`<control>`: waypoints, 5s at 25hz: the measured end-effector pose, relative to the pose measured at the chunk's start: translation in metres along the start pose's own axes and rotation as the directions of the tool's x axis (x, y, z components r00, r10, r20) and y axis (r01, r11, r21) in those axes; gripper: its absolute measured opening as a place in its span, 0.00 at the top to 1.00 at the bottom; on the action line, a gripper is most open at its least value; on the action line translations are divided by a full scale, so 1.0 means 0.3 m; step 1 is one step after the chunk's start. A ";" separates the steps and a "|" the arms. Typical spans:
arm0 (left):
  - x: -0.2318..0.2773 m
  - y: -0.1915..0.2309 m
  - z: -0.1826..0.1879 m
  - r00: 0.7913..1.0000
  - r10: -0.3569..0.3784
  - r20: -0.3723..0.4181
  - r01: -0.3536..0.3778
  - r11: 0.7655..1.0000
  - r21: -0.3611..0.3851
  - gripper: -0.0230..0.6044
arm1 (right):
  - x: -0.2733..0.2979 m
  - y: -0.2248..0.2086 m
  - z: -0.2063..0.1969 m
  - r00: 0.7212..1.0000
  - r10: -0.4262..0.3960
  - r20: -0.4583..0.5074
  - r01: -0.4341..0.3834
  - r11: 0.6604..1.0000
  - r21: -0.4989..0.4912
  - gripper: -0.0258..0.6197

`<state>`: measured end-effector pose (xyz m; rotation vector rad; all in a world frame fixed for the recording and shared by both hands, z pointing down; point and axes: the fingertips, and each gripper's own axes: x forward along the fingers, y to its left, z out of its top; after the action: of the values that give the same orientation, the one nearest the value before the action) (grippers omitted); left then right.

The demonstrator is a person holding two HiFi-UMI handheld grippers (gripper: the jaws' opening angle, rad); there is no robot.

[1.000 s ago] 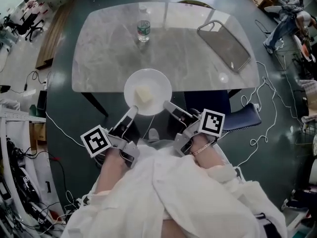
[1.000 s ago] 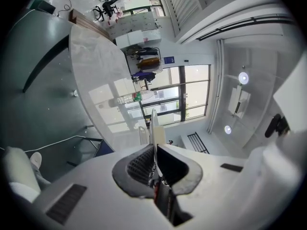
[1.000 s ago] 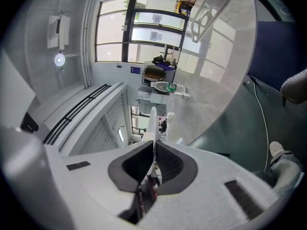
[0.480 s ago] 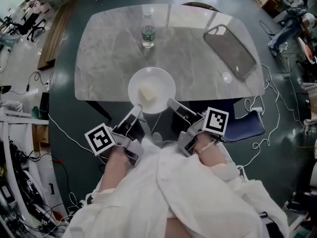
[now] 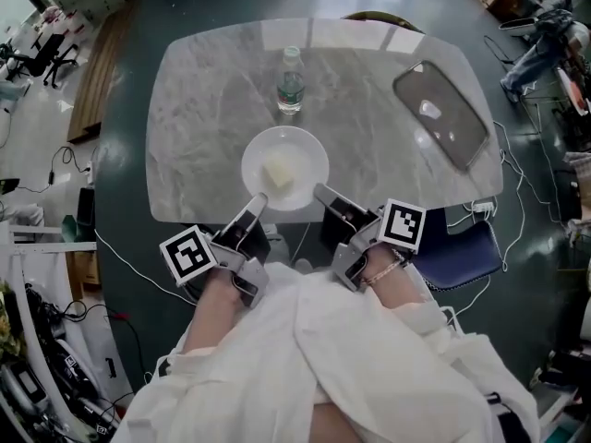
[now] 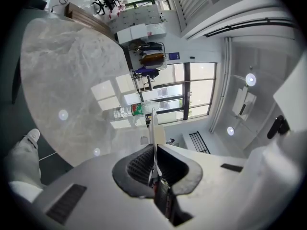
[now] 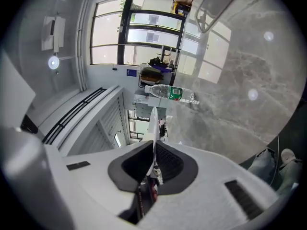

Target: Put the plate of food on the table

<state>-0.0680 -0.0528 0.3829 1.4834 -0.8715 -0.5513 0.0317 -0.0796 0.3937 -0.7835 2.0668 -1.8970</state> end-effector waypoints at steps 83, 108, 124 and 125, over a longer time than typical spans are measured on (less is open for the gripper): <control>0.213 0.440 0.151 0.936 0.203 -0.288 -0.217 0.976 -0.020 0.92 | 0.235 -0.438 0.017 0.939 -0.336 -0.076 0.344 0.923 0.173 0.95; 0.267 0.563 0.189 0.897 0.335 -0.288 -0.339 0.940 0.038 0.92 | 0.336 -0.494 0.068 0.927 -0.372 -0.058 0.376 0.916 0.140 0.84; 0.261 0.569 0.216 0.880 0.394 -0.267 -0.406 0.914 0.011 0.82 | 0.321 -0.480 0.084 0.915 -0.401 -0.043 0.402 0.898 0.179 0.77; 0.261 0.565 0.219 0.879 0.395 -0.266 -0.406 0.914 0.013 0.81 | 0.317 -0.480 0.081 0.910 -0.412 -0.043 0.412 0.892 0.186 0.77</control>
<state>-0.1049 -0.1456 0.5537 1.2525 -0.9159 -0.0596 -0.0020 -0.1529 0.5482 -1.2494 1.7825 -2.2689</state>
